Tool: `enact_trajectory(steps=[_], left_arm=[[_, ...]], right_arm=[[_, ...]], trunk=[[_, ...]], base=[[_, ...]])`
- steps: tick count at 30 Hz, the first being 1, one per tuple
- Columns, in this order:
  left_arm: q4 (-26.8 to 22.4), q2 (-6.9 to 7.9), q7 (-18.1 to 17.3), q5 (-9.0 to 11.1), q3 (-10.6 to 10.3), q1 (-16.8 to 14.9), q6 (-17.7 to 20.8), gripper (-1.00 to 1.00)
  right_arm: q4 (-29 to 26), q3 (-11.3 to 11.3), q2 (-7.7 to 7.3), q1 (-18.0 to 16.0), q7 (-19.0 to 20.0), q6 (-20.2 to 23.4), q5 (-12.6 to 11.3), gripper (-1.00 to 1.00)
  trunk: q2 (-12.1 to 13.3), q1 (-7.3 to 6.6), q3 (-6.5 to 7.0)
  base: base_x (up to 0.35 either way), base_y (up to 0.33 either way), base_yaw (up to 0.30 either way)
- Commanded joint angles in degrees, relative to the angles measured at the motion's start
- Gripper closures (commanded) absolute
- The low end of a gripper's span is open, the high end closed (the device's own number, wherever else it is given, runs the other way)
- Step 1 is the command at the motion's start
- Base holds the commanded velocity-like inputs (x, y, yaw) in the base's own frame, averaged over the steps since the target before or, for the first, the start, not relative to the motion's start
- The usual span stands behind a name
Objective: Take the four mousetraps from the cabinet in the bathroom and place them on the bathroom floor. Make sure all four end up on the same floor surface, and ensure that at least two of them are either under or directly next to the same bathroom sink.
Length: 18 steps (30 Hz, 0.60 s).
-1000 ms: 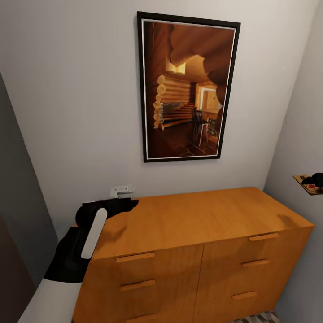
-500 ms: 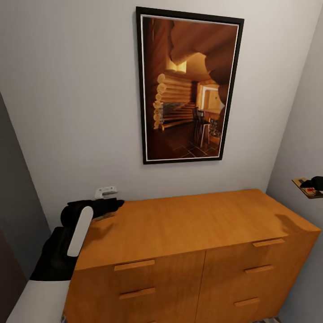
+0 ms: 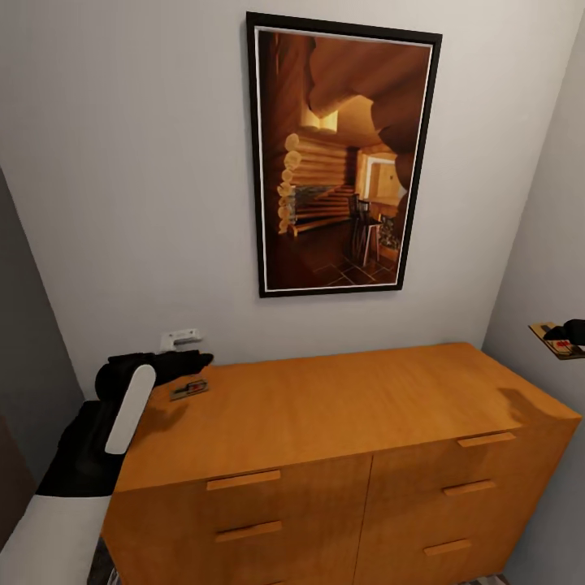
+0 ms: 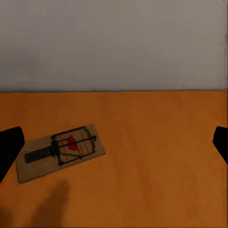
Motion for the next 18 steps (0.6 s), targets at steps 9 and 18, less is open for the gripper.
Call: enact_trajectory(steps=[9, 18], left_arm=[[-0.1, 25.24, 0.5, 28.7, -6.6, -3.6, 0.1, -1.0], [-0.2, 29.37, 0.4, 29.3, -11.4, -3.7, 0.1, -1.0]], right_arm=[[-0.1, 0.3, -0.06, -0.1, 0.6, 0.1, 0.7, 1.0], [0.0, 0.3, -0.06, -0.1, 0.6, 0.1, 0.7, 1.0]], trunk=[[0.0, 0.0, -0.08], [0.0, 0.0, -0.08]], base=[[0.0, 0.0, 0.0], [0.0, 0.0, 0.0]])
